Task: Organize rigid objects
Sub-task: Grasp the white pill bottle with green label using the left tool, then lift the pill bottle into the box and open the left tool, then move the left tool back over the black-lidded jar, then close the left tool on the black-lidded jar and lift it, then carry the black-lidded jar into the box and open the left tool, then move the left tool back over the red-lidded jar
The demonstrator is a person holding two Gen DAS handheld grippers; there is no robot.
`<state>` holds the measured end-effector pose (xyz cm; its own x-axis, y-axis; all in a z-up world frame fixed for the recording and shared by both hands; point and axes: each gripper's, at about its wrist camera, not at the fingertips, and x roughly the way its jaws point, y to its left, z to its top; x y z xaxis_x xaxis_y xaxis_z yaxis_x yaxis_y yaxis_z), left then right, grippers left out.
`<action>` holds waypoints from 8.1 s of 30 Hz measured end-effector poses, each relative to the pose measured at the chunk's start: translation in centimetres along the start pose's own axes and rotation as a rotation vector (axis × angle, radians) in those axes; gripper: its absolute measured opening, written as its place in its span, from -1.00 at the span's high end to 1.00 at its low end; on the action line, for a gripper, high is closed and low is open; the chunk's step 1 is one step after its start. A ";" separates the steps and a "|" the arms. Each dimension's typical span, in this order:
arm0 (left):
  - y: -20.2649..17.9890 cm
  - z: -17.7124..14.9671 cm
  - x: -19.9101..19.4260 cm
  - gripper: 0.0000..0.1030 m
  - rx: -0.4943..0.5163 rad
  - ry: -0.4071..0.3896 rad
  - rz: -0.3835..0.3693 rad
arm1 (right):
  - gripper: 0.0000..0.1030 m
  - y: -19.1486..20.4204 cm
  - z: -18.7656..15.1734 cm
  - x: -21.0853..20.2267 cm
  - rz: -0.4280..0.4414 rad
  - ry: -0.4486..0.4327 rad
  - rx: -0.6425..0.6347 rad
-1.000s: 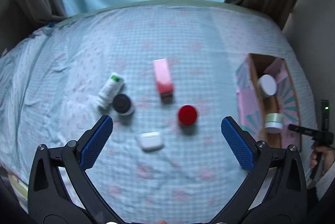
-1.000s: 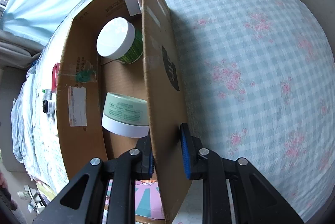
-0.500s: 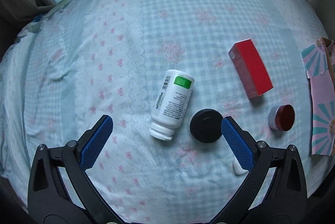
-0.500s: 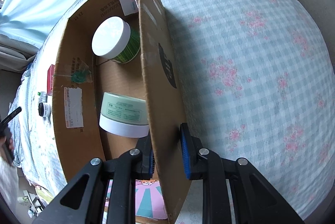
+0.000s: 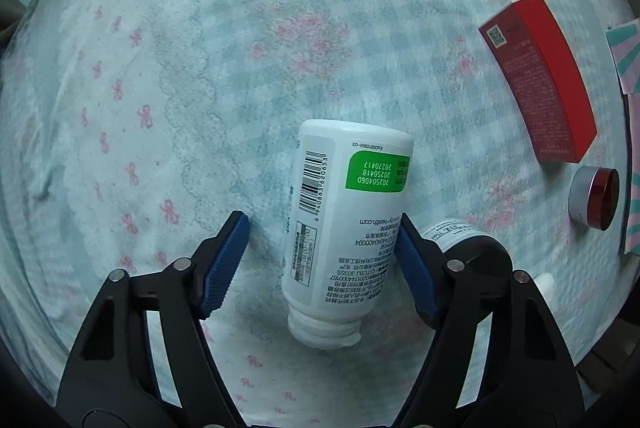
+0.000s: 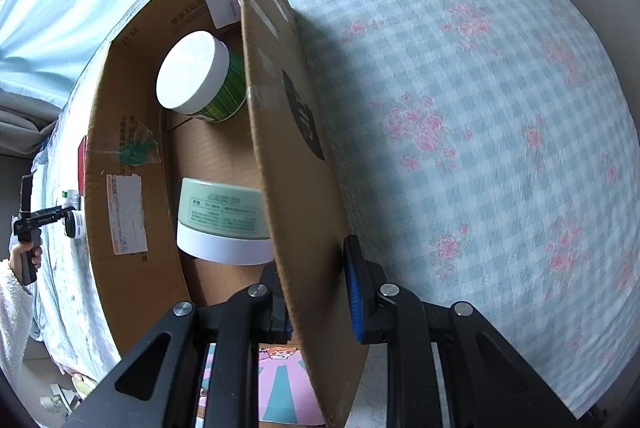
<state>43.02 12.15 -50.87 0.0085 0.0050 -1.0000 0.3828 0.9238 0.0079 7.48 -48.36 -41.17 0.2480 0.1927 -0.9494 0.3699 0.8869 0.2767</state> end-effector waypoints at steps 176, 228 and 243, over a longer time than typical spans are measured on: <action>-13.3 -12.0 -17.4 -0.04 -0.406 -0.646 0.060 | 0.63 0.2 -2.5 -0.4 -0.012 -0.053 0.116; -48.0 5.1 -13.6 -0.99 -0.084 -0.436 -0.145 | 0.61 0.3 -0.4 0.8 0.039 0.057 -0.127; -39.2 -2.6 -23.8 -0.99 -0.137 -0.564 -0.094 | 0.60 0.7 -0.3 1.0 0.049 0.067 -0.130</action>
<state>25.46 -23.17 -27.37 0.4851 -0.2493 -0.8382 0.2830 0.9517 -0.1193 7.70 -47.45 -41.95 0.2011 0.2605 -0.9443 0.2391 0.9218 0.3052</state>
